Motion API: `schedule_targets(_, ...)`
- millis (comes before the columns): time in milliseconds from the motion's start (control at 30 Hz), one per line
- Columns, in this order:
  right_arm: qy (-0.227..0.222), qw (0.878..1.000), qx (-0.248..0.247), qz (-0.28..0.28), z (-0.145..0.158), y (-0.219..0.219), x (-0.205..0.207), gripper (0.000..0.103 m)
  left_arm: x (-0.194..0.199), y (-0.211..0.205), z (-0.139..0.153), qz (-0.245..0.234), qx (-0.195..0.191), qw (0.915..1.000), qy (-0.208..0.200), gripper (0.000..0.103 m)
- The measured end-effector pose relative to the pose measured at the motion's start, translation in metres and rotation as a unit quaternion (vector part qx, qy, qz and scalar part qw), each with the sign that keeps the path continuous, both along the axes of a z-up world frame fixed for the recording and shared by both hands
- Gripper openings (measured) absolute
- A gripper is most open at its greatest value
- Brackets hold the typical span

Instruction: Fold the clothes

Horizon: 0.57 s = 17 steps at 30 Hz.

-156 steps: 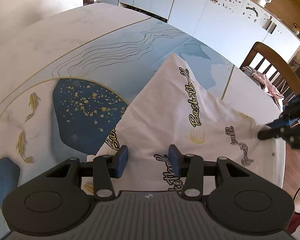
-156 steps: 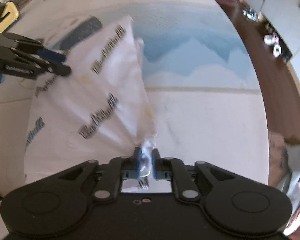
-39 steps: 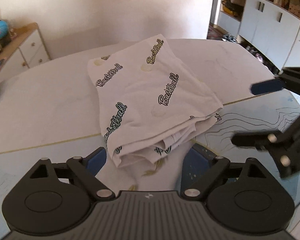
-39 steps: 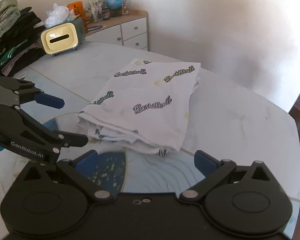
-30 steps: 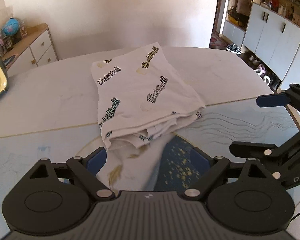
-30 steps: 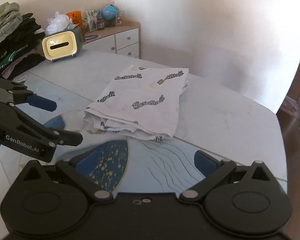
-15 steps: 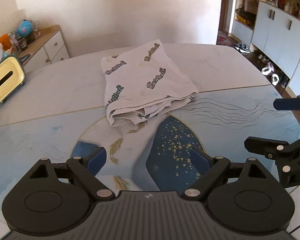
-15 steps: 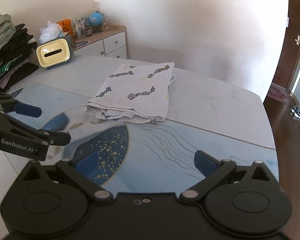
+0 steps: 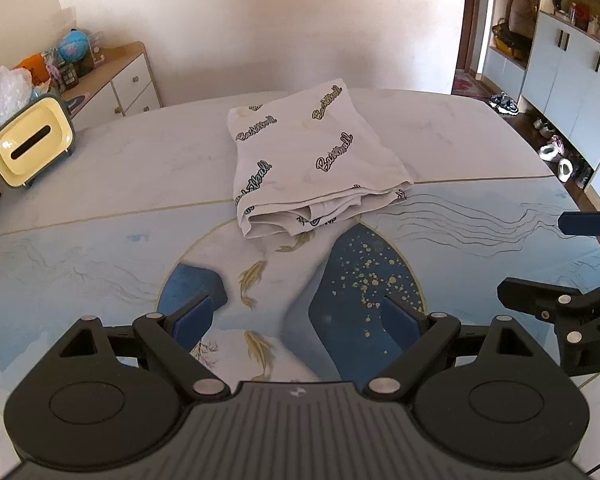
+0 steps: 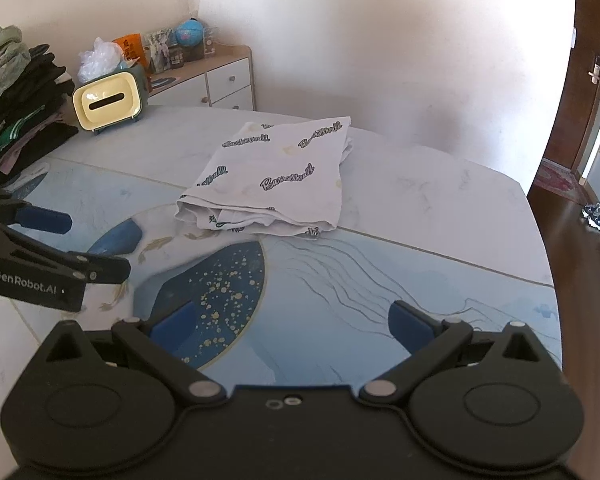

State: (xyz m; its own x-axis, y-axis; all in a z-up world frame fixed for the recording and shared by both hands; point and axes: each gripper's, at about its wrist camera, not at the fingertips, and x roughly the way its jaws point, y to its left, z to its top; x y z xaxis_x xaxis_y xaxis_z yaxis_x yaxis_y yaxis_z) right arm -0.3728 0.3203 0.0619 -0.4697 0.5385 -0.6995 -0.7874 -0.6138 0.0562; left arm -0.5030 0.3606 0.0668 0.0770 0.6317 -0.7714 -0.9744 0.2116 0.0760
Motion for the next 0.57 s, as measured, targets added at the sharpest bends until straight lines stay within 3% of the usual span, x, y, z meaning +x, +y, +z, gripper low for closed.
schedule_targets(567,-0.007,1.000,-0.010,0.001,-0.0052,-0.0026,-0.0042,0.103,-0.0016,-0.0020,-0.0014,-0.002,0.004,1.0000,-0.005,0.091)
